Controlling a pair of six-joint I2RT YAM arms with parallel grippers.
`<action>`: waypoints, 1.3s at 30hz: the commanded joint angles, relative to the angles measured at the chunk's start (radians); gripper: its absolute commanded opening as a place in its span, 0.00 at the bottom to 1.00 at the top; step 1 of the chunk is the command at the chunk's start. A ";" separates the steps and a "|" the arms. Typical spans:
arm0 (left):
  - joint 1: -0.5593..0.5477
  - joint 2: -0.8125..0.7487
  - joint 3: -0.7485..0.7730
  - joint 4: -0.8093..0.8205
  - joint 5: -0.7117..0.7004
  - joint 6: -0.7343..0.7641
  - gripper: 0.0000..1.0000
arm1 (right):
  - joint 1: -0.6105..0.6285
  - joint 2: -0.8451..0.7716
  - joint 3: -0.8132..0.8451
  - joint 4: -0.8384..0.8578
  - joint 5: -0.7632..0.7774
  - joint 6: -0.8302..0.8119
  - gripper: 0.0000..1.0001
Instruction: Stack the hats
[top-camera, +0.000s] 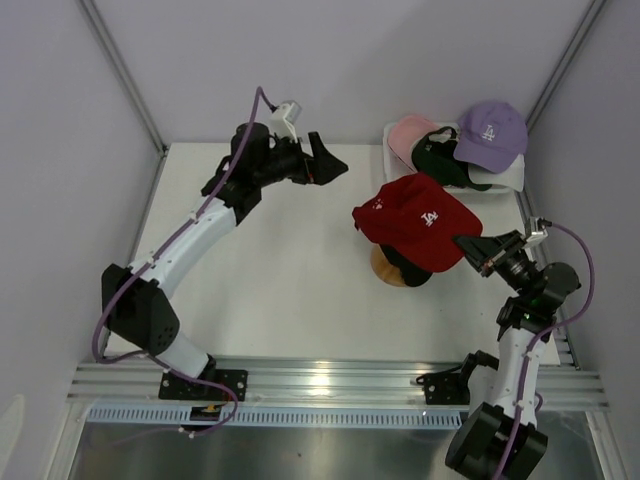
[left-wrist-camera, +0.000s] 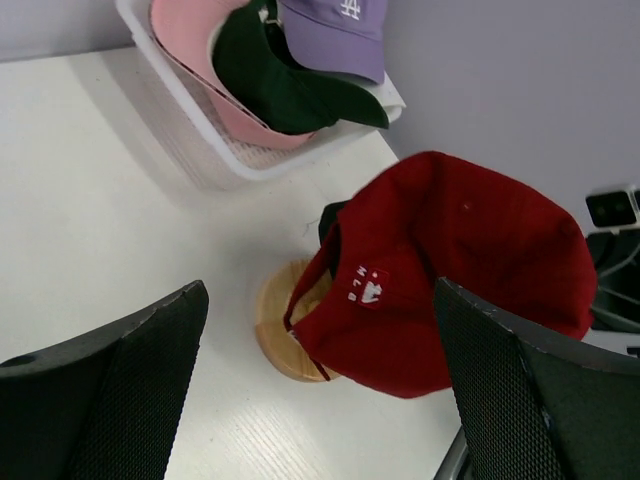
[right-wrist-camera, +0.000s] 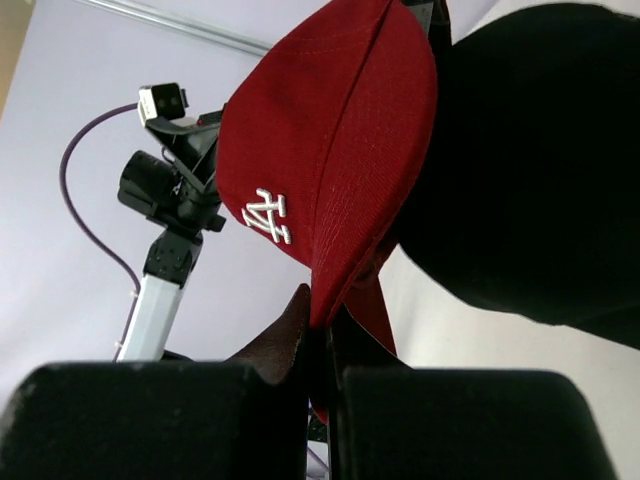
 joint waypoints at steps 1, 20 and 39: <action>-0.026 0.024 0.010 0.053 0.052 0.063 0.96 | -0.008 0.072 0.094 0.000 -0.026 -0.113 0.00; -0.040 0.107 -0.046 0.055 0.015 0.119 0.95 | -0.074 0.085 -0.045 -0.198 -0.038 -0.365 0.00; -0.044 0.101 -0.057 0.041 0.001 0.134 0.95 | -0.319 0.286 -0.228 -0.367 -0.022 -0.678 0.40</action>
